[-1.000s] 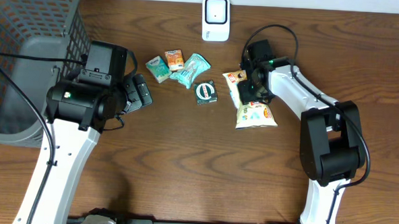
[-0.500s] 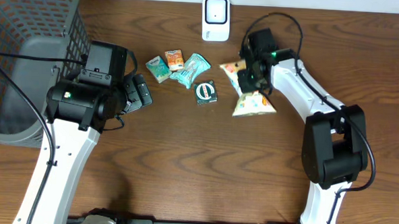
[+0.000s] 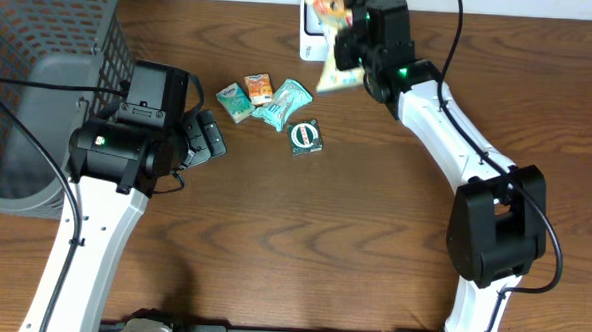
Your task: Scan the item barcode
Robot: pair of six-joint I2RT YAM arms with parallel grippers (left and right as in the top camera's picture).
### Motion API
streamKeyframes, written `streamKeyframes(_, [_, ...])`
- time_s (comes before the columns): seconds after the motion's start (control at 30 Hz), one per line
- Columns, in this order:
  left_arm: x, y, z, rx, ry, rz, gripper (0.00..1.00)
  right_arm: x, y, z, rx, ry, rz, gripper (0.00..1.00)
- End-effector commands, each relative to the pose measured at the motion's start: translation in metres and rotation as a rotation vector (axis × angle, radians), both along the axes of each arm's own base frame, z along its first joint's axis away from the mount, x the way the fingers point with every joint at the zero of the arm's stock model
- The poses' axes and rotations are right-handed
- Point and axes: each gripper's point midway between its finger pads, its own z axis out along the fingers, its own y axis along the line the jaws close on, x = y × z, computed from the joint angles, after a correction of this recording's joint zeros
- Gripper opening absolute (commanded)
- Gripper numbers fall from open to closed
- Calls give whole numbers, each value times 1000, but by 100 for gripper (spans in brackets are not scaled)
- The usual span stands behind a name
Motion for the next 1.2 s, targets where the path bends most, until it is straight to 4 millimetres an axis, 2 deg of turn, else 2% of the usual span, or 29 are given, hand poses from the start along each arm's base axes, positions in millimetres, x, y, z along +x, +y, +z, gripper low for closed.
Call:
streamKeyframes(0.0, [0, 3, 2, 7, -5, 9, 98, 12, 9, 44, 65, -137, 2, 1])
streamKeyframes(0.1, [0, 3, 2, 7, -4, 9, 98, 28, 15, 57, 109, -251, 2, 1])
streamKeyframes(0.2, [0, 3, 2, 7, -4, 9, 98, 43, 21, 58, 142, -315, 0, 1])
streamKeyframes(0.47, [0, 3, 2, 7, -4, 9, 98, 91, 39, 23, 149, -335, 1, 1])
streamKeyframes(0.57, [0, 3, 2, 7, -4, 9, 98, 97, 41, 23, 154, -347, 0, 1])
streamKeyframes(0.87, [0, 3, 2, 7, -4, 9, 98, 98, 40, 25, 153, -350, -2, 1])
streamKeyframes(0.97, [0, 3, 2, 7, -4, 9, 98, 101, 31, 29, 149, -360, -31, 1])
streamKeyframes(1.07, [0, 3, 2, 7, -4, 9, 98, 105, 15, 42, 148, -376, -58, 1])
streamKeyframes(1.13, [0, 3, 2, 7, -4, 9, 97, 106, -1, 52, 142, -373, -81, 1])
streamKeyframes(1.17, [0, 3, 2, 7, -4, 9, 98, 106, -26, 63, 128, -354, -114, 1])
